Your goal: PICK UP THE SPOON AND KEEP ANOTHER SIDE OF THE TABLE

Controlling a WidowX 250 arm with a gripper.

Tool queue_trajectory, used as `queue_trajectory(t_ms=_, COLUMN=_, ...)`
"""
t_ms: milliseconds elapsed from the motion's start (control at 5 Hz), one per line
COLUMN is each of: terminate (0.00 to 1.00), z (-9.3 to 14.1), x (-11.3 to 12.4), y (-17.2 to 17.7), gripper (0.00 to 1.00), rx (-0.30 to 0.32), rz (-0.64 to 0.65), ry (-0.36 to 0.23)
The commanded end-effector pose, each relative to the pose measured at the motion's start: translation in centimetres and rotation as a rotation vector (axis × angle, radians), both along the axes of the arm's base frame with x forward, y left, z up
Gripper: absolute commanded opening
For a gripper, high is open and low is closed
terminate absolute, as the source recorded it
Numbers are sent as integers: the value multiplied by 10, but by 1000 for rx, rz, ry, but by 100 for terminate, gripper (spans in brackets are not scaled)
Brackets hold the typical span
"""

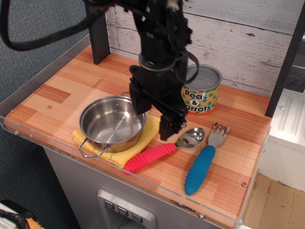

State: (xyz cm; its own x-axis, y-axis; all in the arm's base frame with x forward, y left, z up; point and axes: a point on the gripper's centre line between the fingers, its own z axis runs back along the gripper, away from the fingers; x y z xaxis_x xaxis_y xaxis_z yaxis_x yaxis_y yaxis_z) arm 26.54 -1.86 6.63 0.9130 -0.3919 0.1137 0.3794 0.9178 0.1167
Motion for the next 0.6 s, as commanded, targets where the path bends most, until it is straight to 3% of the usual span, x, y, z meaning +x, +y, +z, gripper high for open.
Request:
queue_trajectory(t_ms=0, terminate=0, z=-10, x=0, y=-8, gripper=100, rx=15, rz=-45, ry=-25)
queue_trajectory(t_ms=400, terminate=0, z=-30, x=1, y=-13, gripper=100, rx=22, rz=-102, ry=-20)
